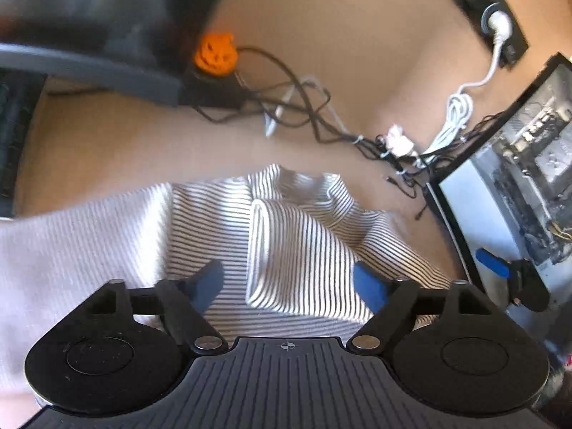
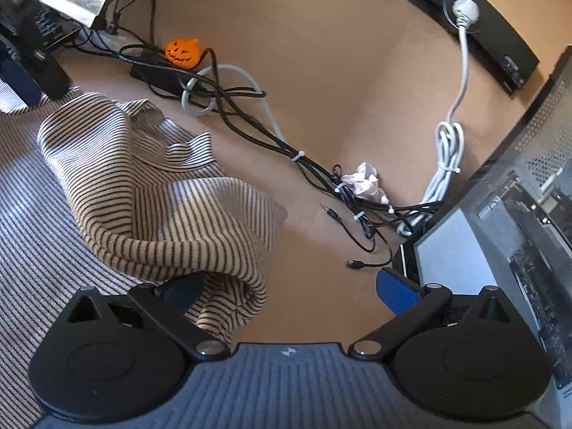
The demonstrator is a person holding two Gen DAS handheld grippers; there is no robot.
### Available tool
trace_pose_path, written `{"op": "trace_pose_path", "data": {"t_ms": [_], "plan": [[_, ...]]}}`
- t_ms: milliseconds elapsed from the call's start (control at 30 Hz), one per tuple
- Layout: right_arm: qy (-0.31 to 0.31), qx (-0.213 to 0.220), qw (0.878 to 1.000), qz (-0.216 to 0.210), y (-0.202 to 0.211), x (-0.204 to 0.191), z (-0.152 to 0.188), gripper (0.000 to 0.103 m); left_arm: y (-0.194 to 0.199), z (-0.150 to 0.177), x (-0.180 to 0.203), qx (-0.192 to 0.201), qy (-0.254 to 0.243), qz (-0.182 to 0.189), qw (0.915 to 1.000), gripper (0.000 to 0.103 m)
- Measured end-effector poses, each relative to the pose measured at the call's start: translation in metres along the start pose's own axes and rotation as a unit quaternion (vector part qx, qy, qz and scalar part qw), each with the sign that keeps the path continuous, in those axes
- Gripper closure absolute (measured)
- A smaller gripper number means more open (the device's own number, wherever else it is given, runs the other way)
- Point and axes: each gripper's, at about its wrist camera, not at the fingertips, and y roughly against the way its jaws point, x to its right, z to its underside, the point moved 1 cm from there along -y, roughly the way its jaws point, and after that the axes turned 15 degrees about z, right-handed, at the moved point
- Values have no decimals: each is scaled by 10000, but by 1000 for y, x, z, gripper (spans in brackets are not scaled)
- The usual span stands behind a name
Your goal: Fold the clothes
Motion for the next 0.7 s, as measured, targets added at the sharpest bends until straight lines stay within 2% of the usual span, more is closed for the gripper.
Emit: {"op": "trace_pose_path", "data": {"t_ms": [33, 100, 133, 200, 267, 300, 467, 700], "plan": [[41, 11, 10000, -21, 1, -2, 0, 0, -9, -1, -1, -3, 95, -89, 9999, 18], [95, 33, 9999, -74, 1, -3, -1, 0, -25, -1, 6, -92, -68, -350, 9993, 33], [116, 43, 9999, -99, 0, -4, -2, 0, -33, -1, 11, -152, -210, -495, 9984, 50], [122, 45, 9999, -108, 0, -3, -2, 0, -42, 2, 24, -234, -631, -864, 9940, 65], [106, 29, 9999, -118, 0, -3, -2, 0, -37, 4, 30, -232, -825, -934, 9919, 88], [105, 15, 9999, -123, -1, -3, -1, 0, -34, 5, 32, -226, -898, -945, 9912, 92], [125, -43, 9998, -152, -4, -6, -2, 0, -14, 2, 42, -19, -1234, -984, 9875, 95], [327, 132, 9994, -31, -8, -13, -13, 0, 31, -25, 66, 640, -1591, -804, 9819, 96]]}}
